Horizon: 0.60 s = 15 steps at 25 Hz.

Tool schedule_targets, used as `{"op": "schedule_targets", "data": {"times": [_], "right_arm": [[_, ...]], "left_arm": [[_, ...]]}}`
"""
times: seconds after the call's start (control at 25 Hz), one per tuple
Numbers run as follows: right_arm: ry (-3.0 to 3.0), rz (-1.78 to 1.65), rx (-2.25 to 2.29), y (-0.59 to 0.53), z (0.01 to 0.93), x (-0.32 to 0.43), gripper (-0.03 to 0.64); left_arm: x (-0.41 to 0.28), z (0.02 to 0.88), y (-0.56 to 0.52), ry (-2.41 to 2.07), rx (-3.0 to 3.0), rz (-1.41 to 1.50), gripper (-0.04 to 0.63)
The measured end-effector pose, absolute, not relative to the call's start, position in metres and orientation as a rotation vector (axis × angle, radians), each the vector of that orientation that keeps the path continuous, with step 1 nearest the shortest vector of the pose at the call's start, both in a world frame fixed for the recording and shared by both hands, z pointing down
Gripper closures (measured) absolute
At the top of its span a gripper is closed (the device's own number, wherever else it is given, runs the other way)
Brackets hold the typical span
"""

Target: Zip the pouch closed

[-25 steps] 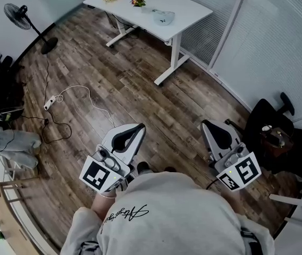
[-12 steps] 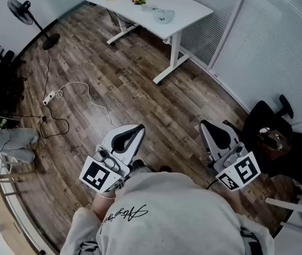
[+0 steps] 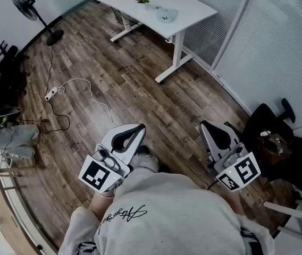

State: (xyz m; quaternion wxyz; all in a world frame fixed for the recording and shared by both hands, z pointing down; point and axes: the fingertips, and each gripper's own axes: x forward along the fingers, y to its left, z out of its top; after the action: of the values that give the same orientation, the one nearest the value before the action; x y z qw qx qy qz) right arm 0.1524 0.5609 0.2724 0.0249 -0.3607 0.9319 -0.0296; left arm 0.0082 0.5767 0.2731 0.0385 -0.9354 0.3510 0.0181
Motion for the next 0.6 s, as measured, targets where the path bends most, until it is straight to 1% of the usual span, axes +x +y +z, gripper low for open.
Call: {"op": "schedule_targets", "data": {"times": [0.28,0.48,0.6], "right_arm": [[2.889,-0.087,-1.095,0.541,0.274,0.137,0.615],[2.878,-0.085,-1.133,0.513,0.279,0.124,0.615],[2.858,-0.079,-1.156,0.495,0.275,0.118,0.615]], "left_arm": [[-0.004,0.277,0.557,1.090,-2.867,0.056,0.597],[-0.016,0.285,0.527,1.055,-2.880,0.034,0.597],[-0.023,0.274,0.503,1.026,-2.869,0.071,0.597]]}}
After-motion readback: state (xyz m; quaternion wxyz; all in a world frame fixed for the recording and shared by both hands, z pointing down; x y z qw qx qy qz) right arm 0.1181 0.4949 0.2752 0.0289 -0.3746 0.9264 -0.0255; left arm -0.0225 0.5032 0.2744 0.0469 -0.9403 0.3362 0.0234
